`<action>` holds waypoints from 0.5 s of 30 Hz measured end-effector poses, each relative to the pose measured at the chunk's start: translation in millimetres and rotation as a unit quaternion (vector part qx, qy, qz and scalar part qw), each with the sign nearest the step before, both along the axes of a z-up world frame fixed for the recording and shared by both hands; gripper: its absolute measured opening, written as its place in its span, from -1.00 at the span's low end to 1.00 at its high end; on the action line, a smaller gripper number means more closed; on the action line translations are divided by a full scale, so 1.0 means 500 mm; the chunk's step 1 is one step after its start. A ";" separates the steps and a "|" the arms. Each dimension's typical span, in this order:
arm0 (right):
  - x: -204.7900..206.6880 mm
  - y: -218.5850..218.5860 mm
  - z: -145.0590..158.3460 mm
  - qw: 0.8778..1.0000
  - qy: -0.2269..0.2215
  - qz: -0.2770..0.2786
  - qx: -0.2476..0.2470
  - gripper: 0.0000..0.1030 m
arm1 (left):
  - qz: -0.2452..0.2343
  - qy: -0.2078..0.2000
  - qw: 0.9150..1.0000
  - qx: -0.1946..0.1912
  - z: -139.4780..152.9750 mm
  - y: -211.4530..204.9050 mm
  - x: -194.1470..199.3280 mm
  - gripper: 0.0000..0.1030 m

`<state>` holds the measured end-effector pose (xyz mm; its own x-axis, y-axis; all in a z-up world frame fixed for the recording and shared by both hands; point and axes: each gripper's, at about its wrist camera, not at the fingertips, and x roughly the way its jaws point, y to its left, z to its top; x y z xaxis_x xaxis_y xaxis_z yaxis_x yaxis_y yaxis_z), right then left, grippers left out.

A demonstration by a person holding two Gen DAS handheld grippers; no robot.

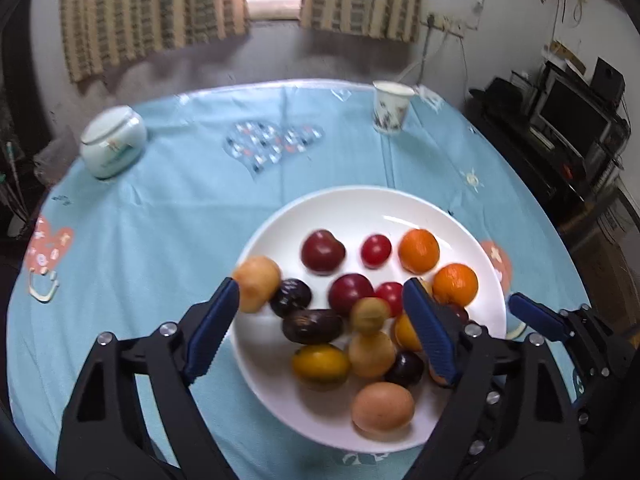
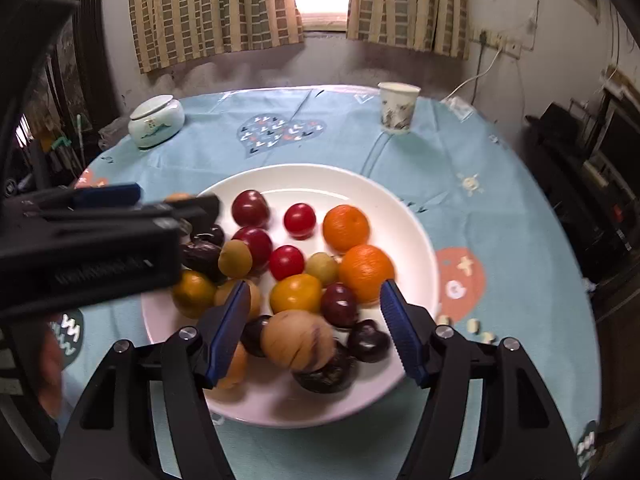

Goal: Organize fruits

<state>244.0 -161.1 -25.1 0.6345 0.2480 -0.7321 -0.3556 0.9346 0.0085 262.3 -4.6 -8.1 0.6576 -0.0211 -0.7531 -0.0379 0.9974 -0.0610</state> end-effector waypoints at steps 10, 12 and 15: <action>-0.064 -0.043 0.006 0.999 0.010 -0.028 -0.023 0.84 | 0.011 -0.016 1.000 0.024 0.025 0.018 -0.112 0.94; -0.096 -0.050 0.012 0.999 -0.009 -0.033 -0.015 0.97 | 0.010 -0.012 1.000 0.020 0.017 0.018 -0.150 0.95; -0.131 -0.052 0.018 1.000 -0.008 -0.028 -0.005 0.97 | 0.007 -0.016 1.000 0.023 0.015 0.012 -0.205 0.95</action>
<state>178.6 -187.1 -16.2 0.6596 0.2038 -0.7235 -0.3018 0.9534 -0.0066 159.9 1.4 -0.5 0.6821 0.0218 -0.7310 -0.0504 0.9986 -0.0172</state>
